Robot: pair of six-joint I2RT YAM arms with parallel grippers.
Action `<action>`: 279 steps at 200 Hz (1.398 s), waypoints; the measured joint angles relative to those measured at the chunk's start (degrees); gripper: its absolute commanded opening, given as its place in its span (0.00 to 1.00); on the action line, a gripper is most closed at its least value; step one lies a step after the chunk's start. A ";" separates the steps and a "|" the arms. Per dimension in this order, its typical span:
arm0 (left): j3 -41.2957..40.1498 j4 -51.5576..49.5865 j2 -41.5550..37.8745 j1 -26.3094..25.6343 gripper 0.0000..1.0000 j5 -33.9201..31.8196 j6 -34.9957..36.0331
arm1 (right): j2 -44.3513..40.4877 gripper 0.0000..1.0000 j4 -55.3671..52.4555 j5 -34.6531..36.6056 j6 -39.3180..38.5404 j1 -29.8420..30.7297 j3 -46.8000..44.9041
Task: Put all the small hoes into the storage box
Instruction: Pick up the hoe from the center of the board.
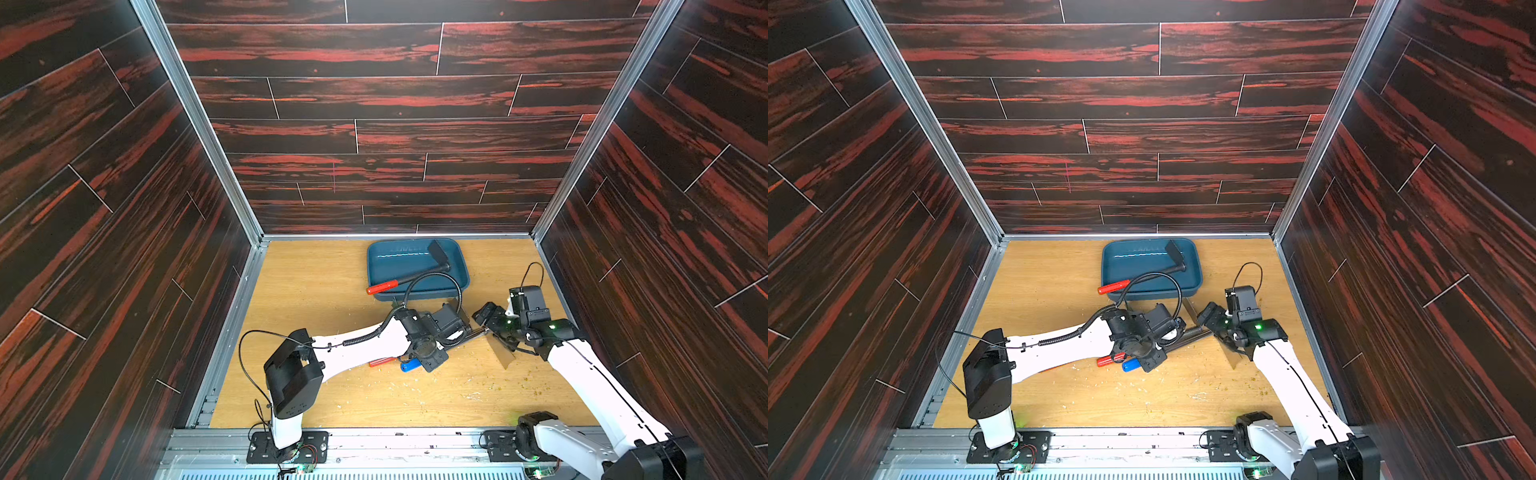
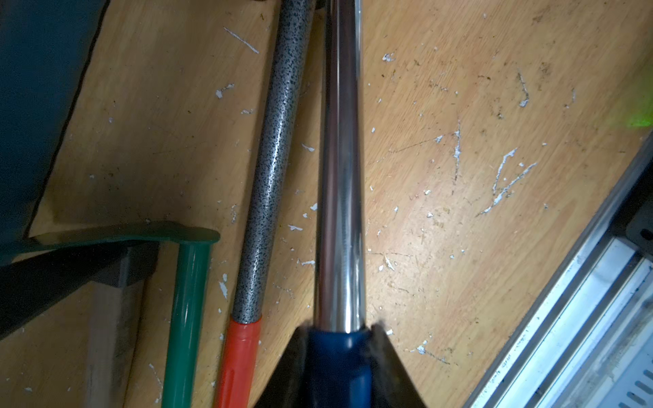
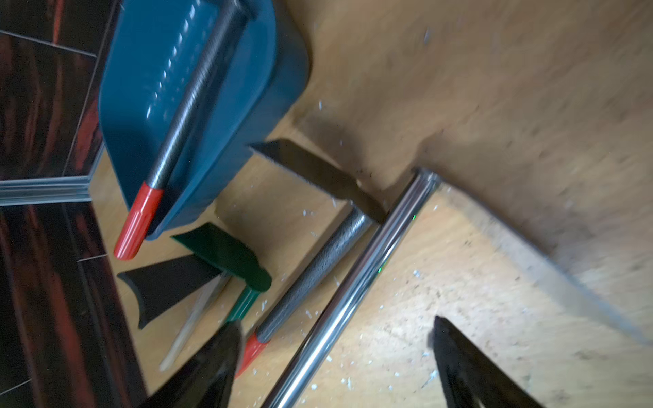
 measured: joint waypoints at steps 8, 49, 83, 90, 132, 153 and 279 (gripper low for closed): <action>0.00 0.02 0.00 -0.07 0.00 -0.20 0.00 | -0.02 0.82 0.39 -1.66 1.40 0.00 -1.18; 0.00 0.07 0.00 -0.35 0.00 -0.96 0.00 | -0.92 0.73 0.74 -6.69 9.31 0.46 -5.75; 0.00 0.09 0.00 -0.48 0.00 -1.36 0.02 | -2.03 0.70 1.20 -8.37 15.52 1.29 -7.26; 0.00 0.09 0.00 -0.52 0.00 -1.44 0.00 | -1.92 0.69 1.81 -8.87 16.57 1.53 -7.61; 0.00 0.15 0.00 -0.68 0.00 -2.01 -0.04 | 0.74 0.61 5.11 -10.21 21.59 4.13 -8.09; 0.13 0.13 0.00 -0.76 0.00 -2.16 -0.07 | 2.47 0.57 7.19 -10.29 23.82 5.66 -8.22; 0.94 -0.02 0.07 -1.29 0.00 -2.03 -1.14 | 9.79 0.24 16.61 -9.01 31.26 9.16 -9.42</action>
